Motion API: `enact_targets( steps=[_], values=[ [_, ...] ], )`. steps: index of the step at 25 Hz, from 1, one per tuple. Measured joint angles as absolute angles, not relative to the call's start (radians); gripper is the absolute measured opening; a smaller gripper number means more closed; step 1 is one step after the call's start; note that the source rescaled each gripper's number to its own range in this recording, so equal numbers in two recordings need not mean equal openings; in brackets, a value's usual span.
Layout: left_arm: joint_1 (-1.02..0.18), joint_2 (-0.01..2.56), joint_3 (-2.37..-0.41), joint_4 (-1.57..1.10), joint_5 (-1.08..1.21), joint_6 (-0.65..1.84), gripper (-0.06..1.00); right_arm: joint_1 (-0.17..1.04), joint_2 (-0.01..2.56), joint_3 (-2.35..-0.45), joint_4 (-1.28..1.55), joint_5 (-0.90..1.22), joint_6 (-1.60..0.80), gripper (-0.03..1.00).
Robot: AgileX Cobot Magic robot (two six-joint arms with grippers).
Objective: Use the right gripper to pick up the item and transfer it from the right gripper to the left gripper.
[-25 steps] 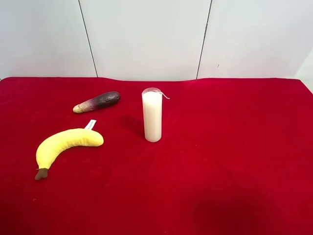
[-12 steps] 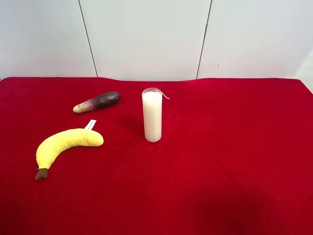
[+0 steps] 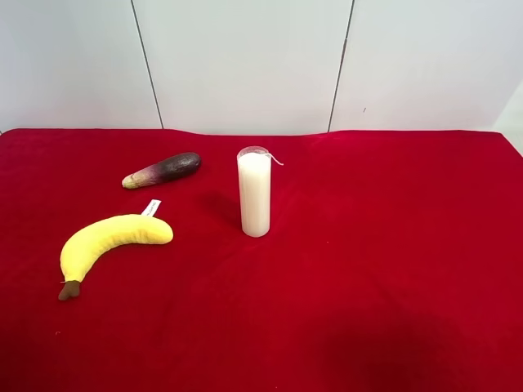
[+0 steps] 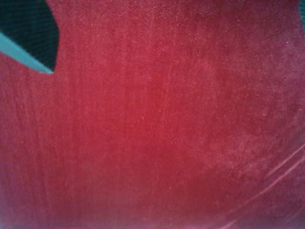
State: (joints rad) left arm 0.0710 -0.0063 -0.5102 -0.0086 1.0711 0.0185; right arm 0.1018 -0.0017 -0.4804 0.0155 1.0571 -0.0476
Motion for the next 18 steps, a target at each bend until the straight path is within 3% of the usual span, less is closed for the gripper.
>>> enact_targets(
  steps=[18],
  values=[
    [0.071,-0.006,-0.510,-0.009,1.069,0.019,1.00,0.102,-0.002,-0.480,0.016,1.057,-0.048,1.00]
  ],
)
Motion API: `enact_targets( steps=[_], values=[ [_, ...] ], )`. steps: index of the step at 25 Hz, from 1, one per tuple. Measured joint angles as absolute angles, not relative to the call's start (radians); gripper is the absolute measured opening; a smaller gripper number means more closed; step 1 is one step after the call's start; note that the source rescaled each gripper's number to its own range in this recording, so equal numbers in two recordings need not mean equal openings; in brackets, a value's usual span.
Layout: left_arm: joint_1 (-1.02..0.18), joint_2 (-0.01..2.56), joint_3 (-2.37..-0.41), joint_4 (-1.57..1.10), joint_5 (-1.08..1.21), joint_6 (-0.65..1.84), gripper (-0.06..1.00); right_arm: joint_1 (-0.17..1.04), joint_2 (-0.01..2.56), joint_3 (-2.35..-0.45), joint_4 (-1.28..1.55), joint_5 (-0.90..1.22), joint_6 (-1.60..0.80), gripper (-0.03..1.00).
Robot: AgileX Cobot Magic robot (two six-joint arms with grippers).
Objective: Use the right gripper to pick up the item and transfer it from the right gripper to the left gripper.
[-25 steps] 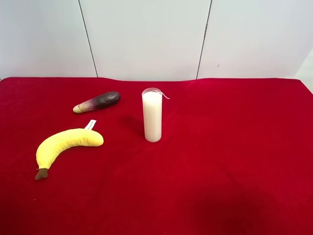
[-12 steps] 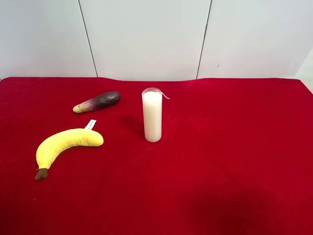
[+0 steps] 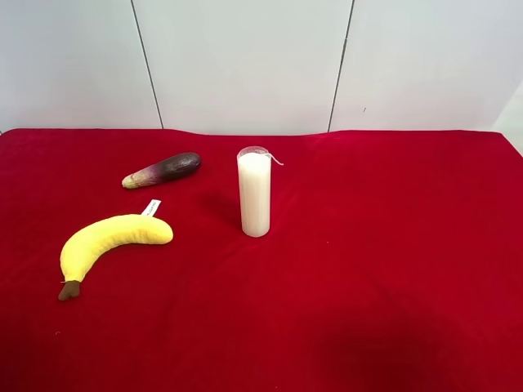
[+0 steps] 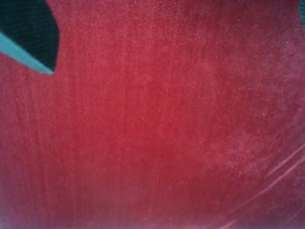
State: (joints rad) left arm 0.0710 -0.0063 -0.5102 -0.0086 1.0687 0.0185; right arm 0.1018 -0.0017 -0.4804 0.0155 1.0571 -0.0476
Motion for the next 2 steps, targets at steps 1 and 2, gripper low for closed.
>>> enact_targets(
  steps=[1,2],
  values=[
    [0.071,-0.006,-0.510,-0.009,1.069,0.019,1.00,0.102,-0.002,-0.480,0.016,1.057,-0.048,1.00],
    [0.071,-0.006,-0.510,-0.009,1.069,0.019,1.00,0.102,-0.002,-0.480,0.016,1.057,-0.048,1.00]
  ],
)
